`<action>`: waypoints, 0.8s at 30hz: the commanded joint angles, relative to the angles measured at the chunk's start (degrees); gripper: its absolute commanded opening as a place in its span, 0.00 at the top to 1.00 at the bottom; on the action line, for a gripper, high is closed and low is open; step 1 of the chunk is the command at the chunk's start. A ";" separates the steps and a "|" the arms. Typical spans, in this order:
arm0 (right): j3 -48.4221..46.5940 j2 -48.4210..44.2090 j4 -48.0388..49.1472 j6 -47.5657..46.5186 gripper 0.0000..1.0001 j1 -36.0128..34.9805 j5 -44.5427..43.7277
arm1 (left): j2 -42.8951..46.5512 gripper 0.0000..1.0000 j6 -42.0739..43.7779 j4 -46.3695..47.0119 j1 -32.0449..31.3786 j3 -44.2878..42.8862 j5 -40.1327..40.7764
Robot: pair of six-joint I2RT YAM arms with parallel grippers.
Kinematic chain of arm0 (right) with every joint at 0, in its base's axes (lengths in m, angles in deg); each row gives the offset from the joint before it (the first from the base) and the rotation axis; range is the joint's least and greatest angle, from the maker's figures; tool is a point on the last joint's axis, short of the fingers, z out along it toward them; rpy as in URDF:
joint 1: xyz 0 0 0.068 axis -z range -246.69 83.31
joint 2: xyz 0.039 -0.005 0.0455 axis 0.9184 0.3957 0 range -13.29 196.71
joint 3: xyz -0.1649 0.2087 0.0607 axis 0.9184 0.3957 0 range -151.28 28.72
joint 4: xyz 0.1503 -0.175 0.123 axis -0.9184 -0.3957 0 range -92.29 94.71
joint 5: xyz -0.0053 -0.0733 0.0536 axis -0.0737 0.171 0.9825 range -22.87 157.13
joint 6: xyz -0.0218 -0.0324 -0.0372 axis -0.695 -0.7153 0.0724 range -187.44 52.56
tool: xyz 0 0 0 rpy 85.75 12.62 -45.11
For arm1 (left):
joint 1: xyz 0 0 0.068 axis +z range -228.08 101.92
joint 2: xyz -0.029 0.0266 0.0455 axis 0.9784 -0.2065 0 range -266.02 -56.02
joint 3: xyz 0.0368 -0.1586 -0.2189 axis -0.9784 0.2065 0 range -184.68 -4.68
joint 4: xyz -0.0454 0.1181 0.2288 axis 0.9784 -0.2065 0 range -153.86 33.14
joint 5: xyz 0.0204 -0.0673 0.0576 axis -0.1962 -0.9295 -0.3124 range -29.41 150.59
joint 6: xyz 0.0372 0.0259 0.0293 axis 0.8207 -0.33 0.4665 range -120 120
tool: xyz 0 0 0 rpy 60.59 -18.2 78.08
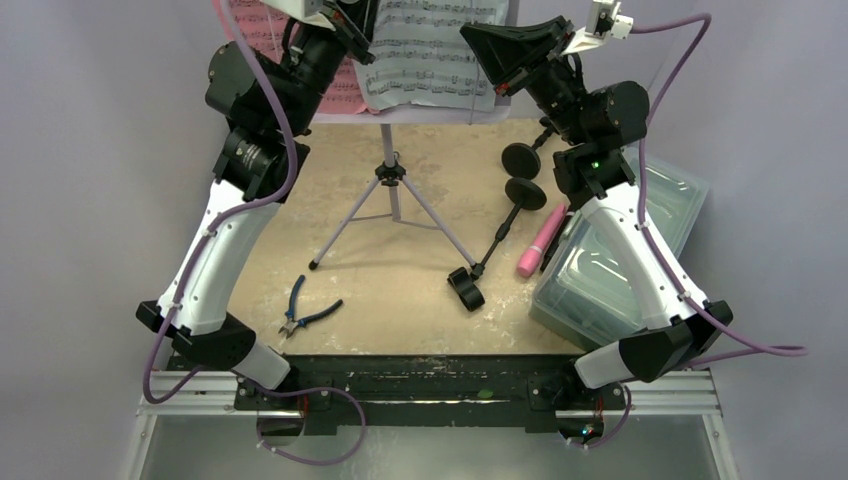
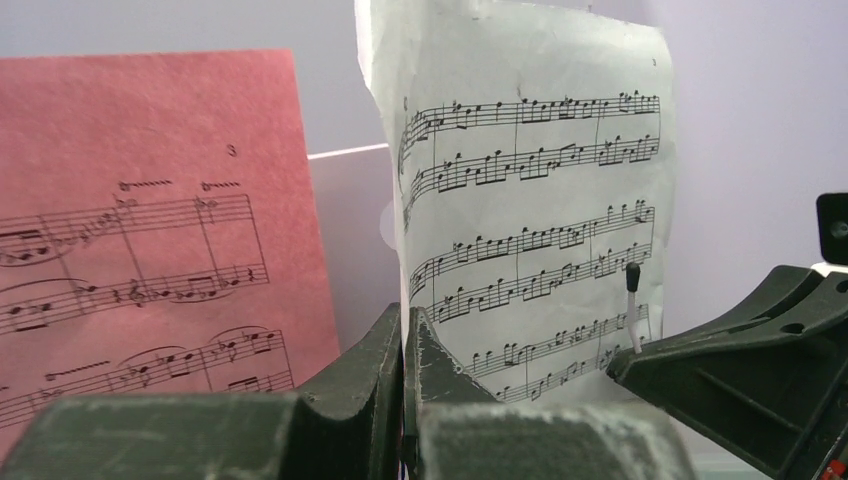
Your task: Set up the instrument practice props
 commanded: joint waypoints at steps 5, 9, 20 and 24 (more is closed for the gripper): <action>-1.96 0.30 1.01 0.74 1.00 0.07 1.54 | -0.82 1.00 -0.90 1.71 -0.05 0.35 -1.52; -2.21 0.28 0.24 0.72 1.00 0.03 1.27 | -0.87 1.00 -0.49 1.53 -0.10 0.41 -0.99; -0.51 -2.60 -3.33 -1.06 0.59 0.00 -1.56 | 1.46 0.99 -0.64 3.20 -0.04 3.74 -0.19; -0.32 -4.10 -5.08 -1.64 0.49 0.03 -2.18 | 1.61 0.91 -0.45 3.19 -0.07 3.31 1.27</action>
